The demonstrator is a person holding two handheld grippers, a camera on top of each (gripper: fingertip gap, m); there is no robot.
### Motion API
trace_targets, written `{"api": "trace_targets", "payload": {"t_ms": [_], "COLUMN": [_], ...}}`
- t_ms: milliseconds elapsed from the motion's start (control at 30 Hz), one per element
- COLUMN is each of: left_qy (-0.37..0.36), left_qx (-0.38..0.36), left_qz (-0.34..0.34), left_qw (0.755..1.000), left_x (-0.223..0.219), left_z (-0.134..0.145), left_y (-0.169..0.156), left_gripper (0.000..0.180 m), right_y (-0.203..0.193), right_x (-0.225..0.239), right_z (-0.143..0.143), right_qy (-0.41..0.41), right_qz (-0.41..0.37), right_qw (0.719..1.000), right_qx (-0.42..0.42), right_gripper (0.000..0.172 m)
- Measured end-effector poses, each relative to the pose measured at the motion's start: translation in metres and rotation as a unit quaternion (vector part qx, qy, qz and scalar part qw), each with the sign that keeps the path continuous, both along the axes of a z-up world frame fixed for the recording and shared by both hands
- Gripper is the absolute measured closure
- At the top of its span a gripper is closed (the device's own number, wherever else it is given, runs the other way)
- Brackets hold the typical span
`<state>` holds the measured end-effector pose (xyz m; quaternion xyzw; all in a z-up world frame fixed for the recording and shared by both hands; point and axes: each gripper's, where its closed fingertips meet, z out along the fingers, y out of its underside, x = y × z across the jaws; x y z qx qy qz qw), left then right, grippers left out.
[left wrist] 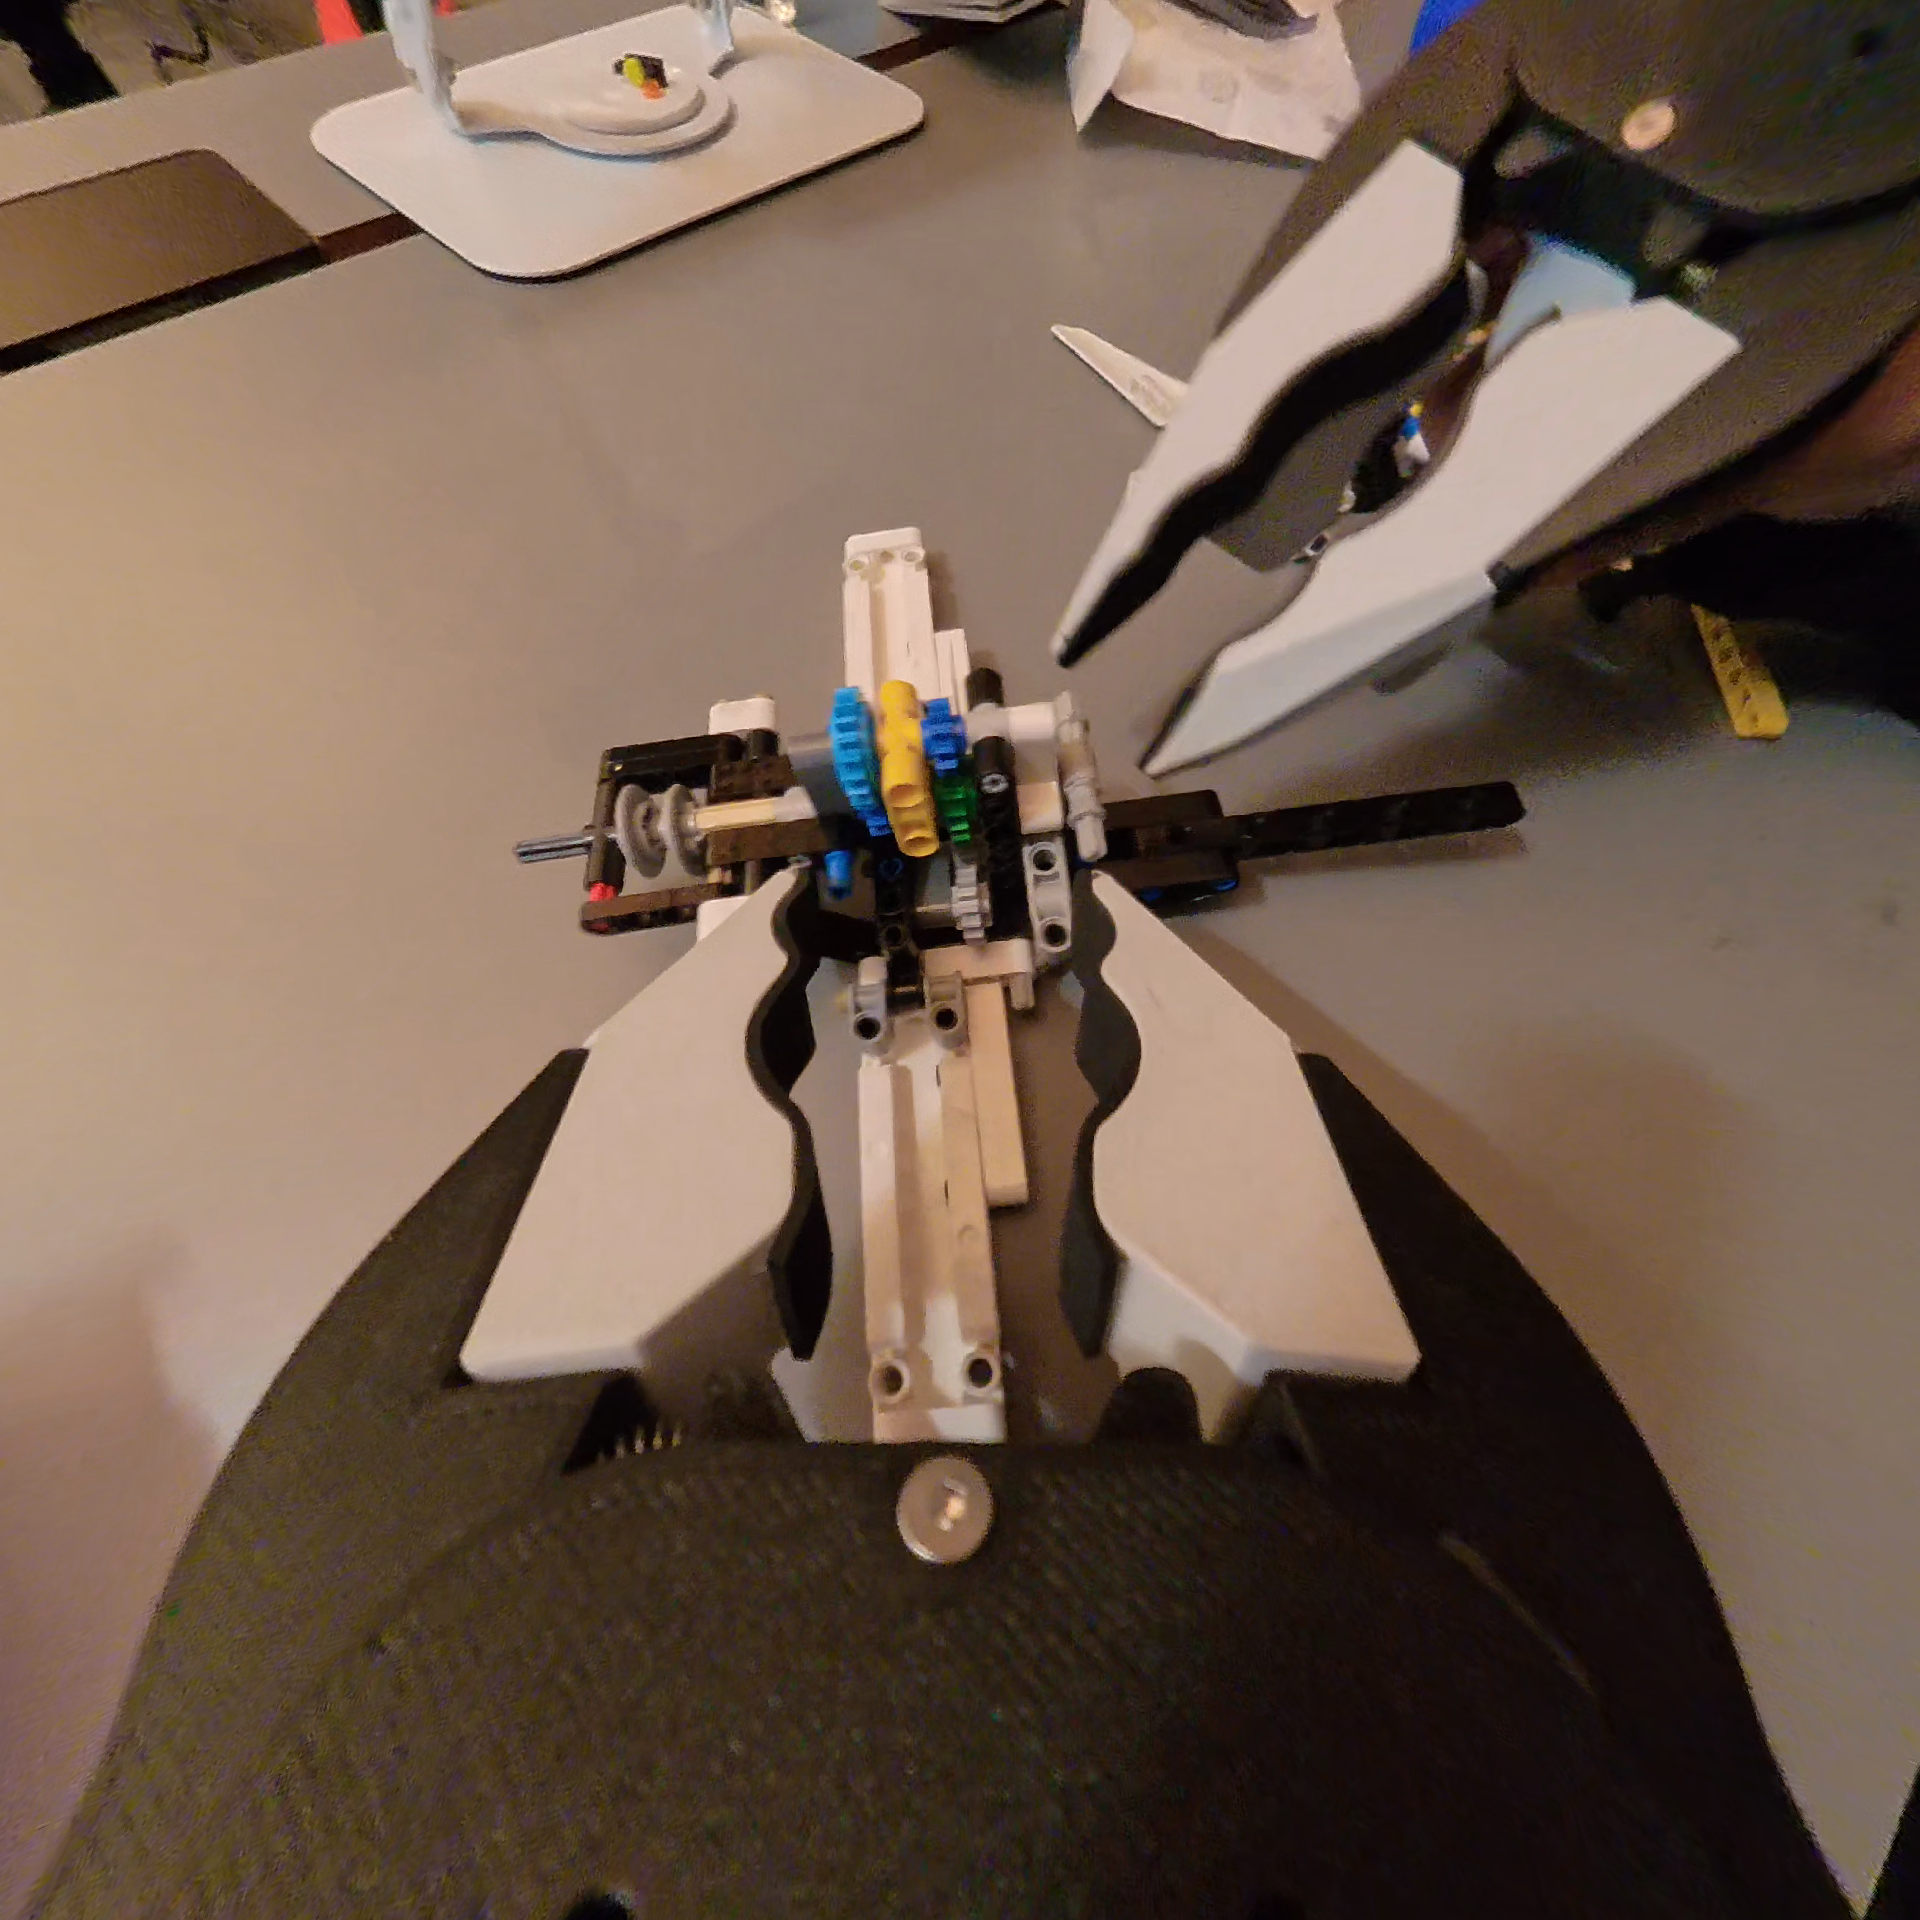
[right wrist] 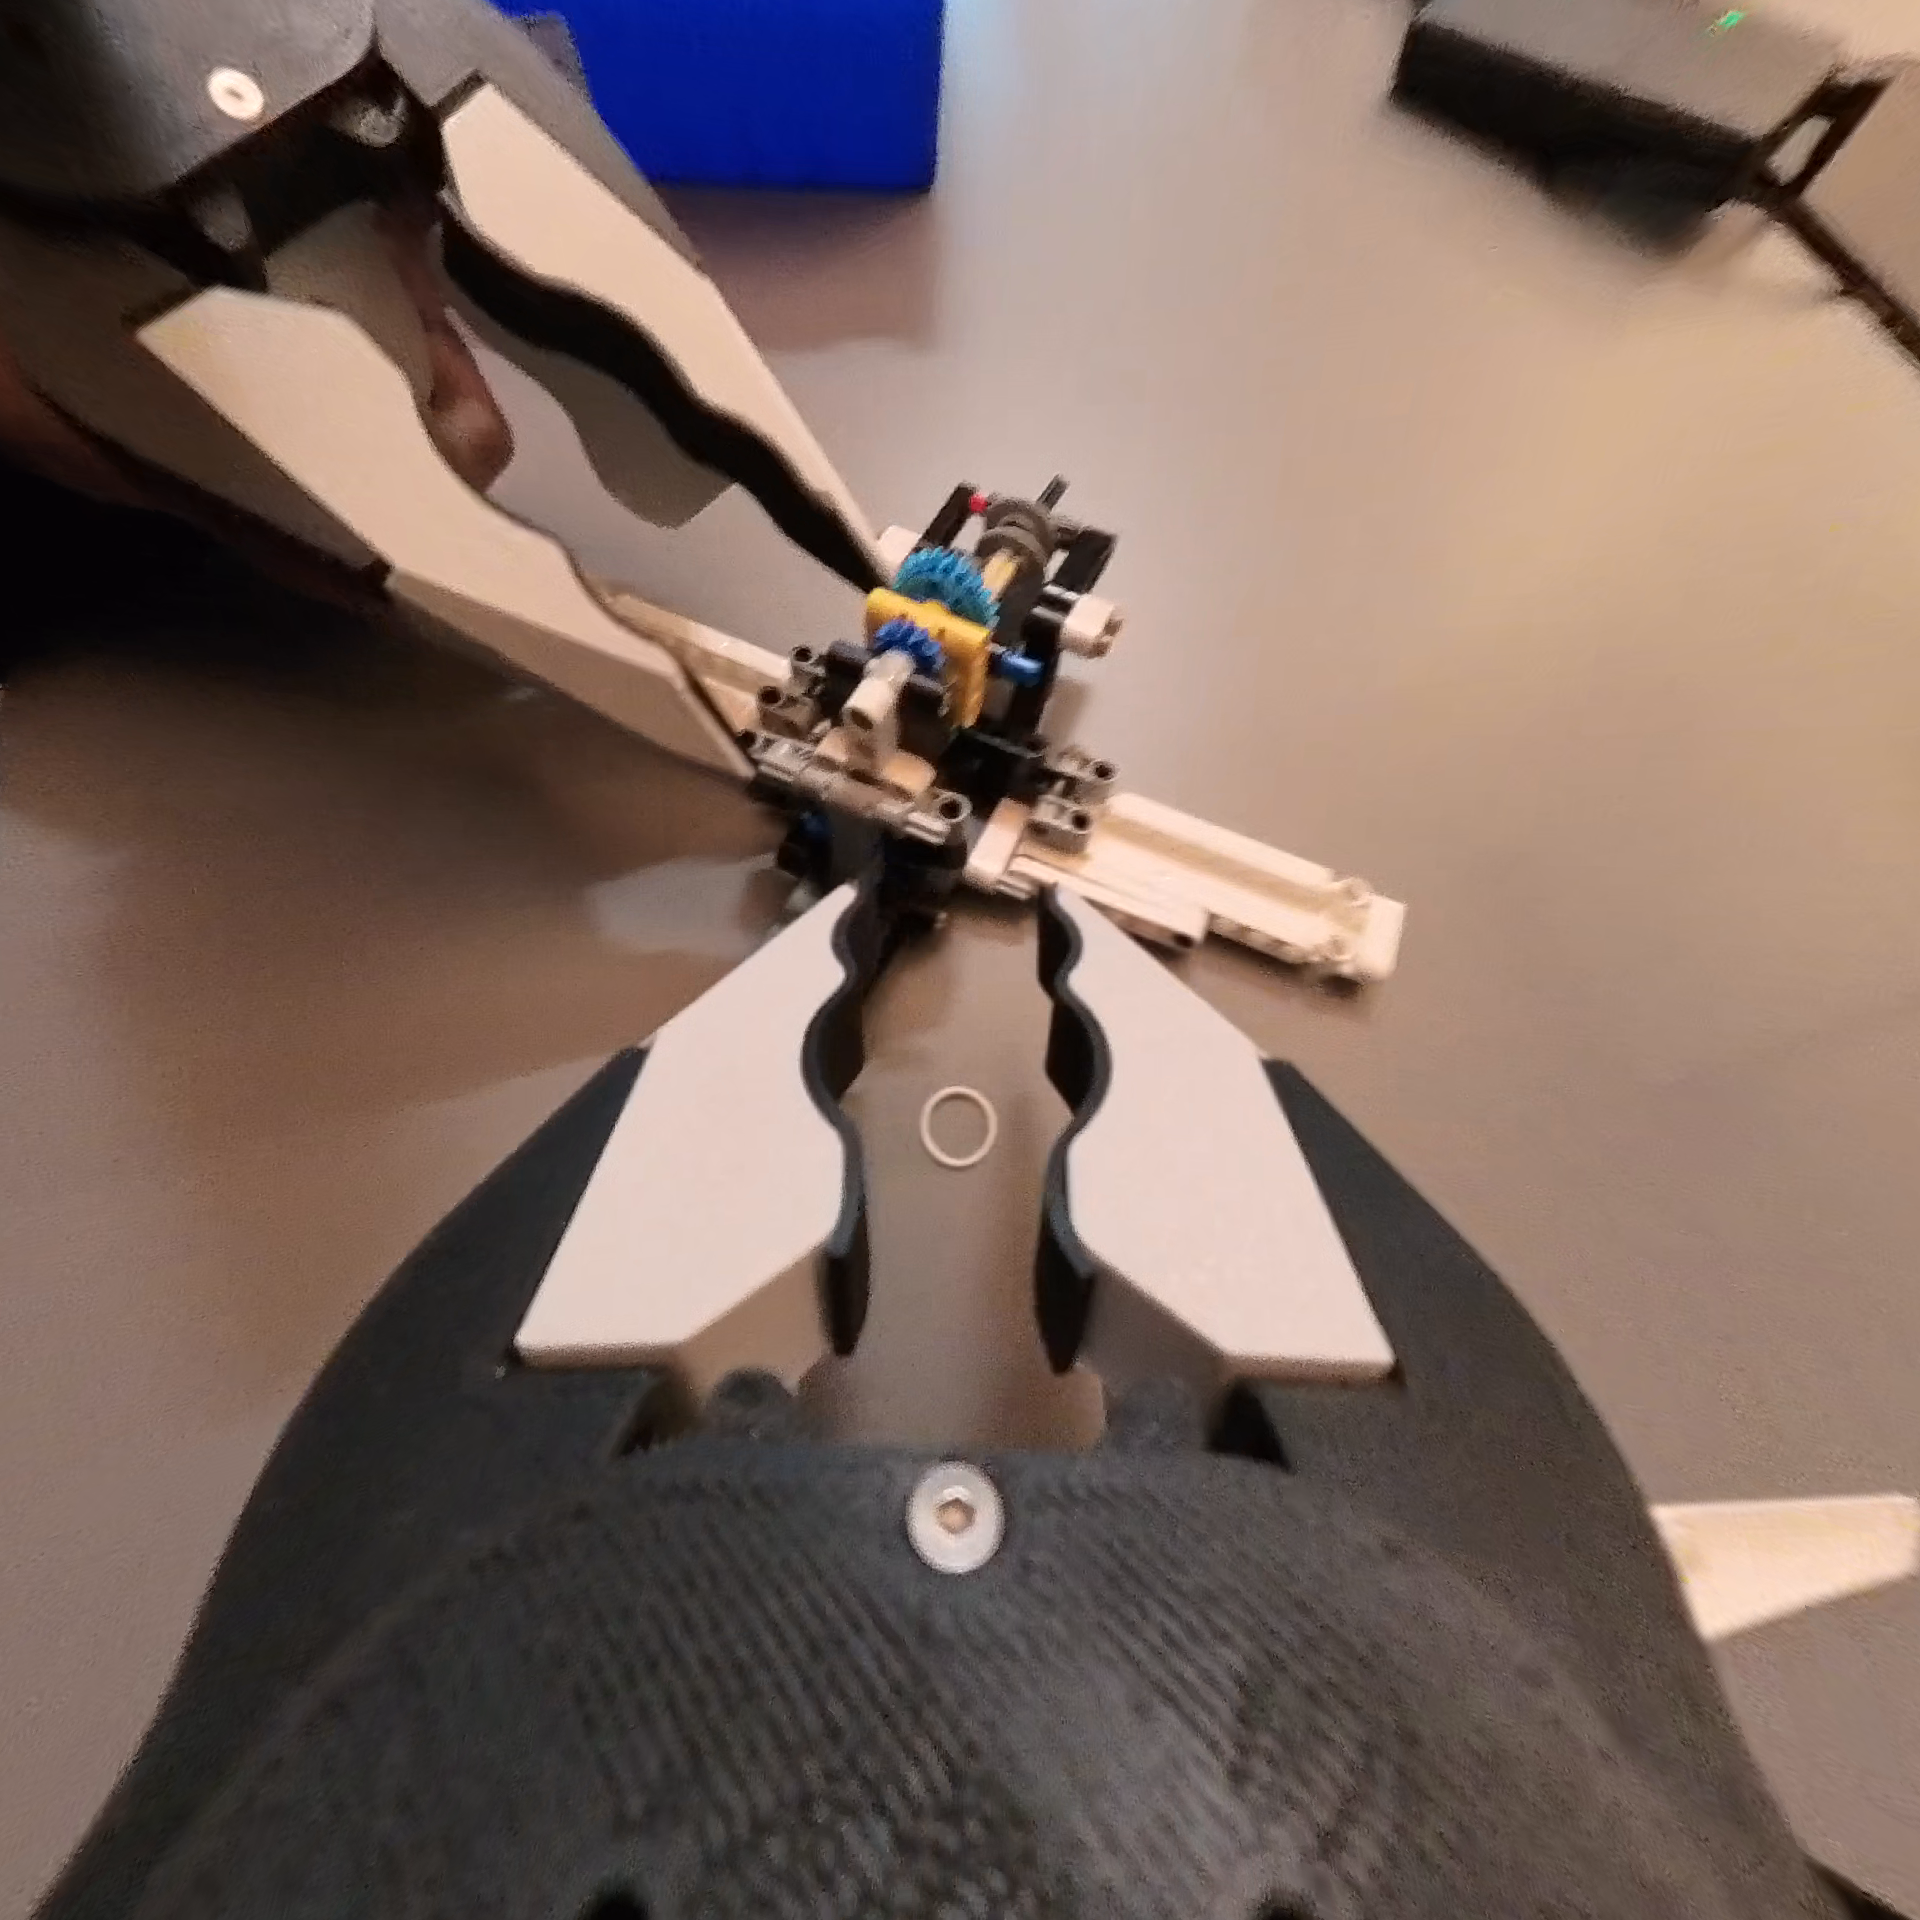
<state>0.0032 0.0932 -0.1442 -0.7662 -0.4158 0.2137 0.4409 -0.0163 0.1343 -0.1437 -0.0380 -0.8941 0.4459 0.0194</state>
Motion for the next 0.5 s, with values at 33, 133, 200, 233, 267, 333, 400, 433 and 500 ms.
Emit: {"api": "trace_targets", "payload": {"t_ms": [33, 133, 200, 233, 267, 333, 400, 433, 500], "left_qy": [-0.002, 0.000, 0.001, -0.001, -0.003, -0.006, 0.003, 0.014, 0.042], "left_qx": [0.000, 0.008, 0.008, 0.007, 0.006, 0.004, -0.002, -0.006, -0.003], "left_qz": [0.006, 0.021, 0.034, 0.037, 0.039, 0.040, 0.049, 0.057, 0.066], "left_qw": [1.000, 1.000, 0.999, 0.999, 0.999, 0.999, 0.999, 0.998, 0.997], "left_x": [-0.001, -0.004, -0.007, -0.008, -0.008, -0.008, -0.010, -0.011, -0.011], "left_z": [0.000, 0.002, 0.002, 0.000, -0.001, -0.004, -0.002, 0.001, 0.008], "left_y": [-0.004, -0.013, -0.020, -0.022, -0.023, -0.024, -0.028, -0.032, -0.037], "left_gripper": [0.133, 0.138, 0.138, 0.138, 0.138, 0.137, 0.137, 0.137, 0.139], "right_y": [-0.001, -0.006, -0.012, -0.015, -0.018, -0.025, -0.027, -0.025, -0.017], "right_x": [0.005, 0.023, 0.037, 0.044, 0.049, 0.064, 0.077, 0.077, 0.063], "right_z": [-0.003, -0.010, -0.014, -0.015, -0.017, -0.016, -0.014, -0.013, -0.012], "right_qy": [-0.005, -0.022, -0.038, -0.047, -0.058, -0.086, -0.104, -0.099, -0.059], "right_qz": [0.005, 0.032, 0.055, 0.063, 0.067, 0.085, 0.109, 0.113, 0.103], "right_qw": [1.000, 0.999, 0.998, 0.997, 0.996, 0.993, 0.989, 0.989, 0.993], "right_qx": [0.000, 0.004, 0.004, 0.005, 0.006, -0.004, -0.008, -0.005, 0.008], "right_gripper": [0.142, 0.146, 0.149, 0.150, 0.151, 0.151, 0.148, 0.146, 0.146]}}
